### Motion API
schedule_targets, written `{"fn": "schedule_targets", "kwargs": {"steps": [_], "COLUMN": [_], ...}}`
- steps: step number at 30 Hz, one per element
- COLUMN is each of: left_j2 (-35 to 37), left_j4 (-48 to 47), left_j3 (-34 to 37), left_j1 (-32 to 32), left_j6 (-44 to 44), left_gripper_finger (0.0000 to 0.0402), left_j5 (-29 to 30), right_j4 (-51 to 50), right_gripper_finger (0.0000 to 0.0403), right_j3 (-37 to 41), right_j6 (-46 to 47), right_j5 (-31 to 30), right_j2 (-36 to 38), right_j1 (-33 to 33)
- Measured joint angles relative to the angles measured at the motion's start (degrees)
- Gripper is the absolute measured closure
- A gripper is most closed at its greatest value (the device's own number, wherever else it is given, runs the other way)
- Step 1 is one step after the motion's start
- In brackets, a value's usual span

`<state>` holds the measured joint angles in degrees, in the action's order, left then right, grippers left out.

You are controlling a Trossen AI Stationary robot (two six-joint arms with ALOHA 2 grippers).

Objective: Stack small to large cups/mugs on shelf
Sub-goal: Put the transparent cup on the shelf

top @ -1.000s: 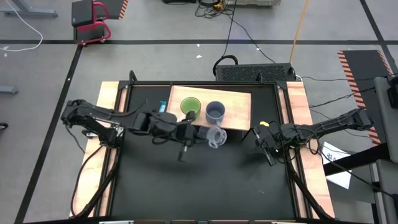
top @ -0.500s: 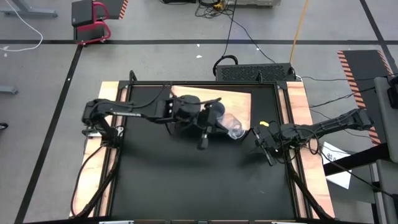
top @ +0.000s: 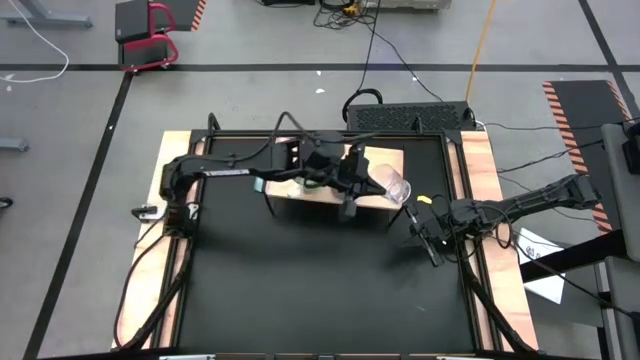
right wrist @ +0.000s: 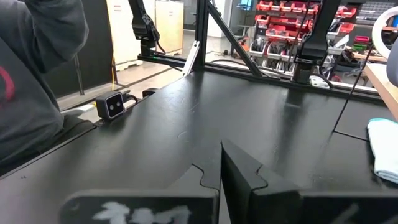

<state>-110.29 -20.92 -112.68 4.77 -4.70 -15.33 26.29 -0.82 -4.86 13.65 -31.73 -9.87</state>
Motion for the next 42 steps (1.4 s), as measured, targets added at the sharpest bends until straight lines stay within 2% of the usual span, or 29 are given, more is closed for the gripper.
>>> {"fn": "schedule_targets", "kwargs": {"steps": [9,14,19,31,42], "left_j2": [-6.53,-8.89,-9.58,-9.56,-9.72], "left_j4": [-3.52,-4.98,-5.47,-19.38,-22.74], "left_j3": [-10.4,-13.74,-14.41,-14.43,-14.43], "left_j1": [3.18,4.88,5.69,5.94,3.65], "left_j6": [0.32,0.76,0.95,-4.32,-8.54], "left_gripper_finger": [0.0401,0.0401,0.0401,0.0401,0.0401], "left_j5": [-1.73,-3.36,-4.57,-5.77,-5.63], "right_j4": [0.01,0.02,0.0,0.0,0.0], "right_gripper_finger": [0.0403,0.0403,0.0403,0.0403,0.0403], "right_j3": [0.01,0.0,0.02,0.02,0.01], "right_j6": [-0.32,-0.35,-0.35,-0.35,-0.33], "right_j5": [0.04,0.04,0.07,0.07,0.07], "right_j2": [-0.02,-0.07,-0.09,-0.09,-0.09], "right_j1": [0.0,0.0,0.0,0.0,0.0]}}
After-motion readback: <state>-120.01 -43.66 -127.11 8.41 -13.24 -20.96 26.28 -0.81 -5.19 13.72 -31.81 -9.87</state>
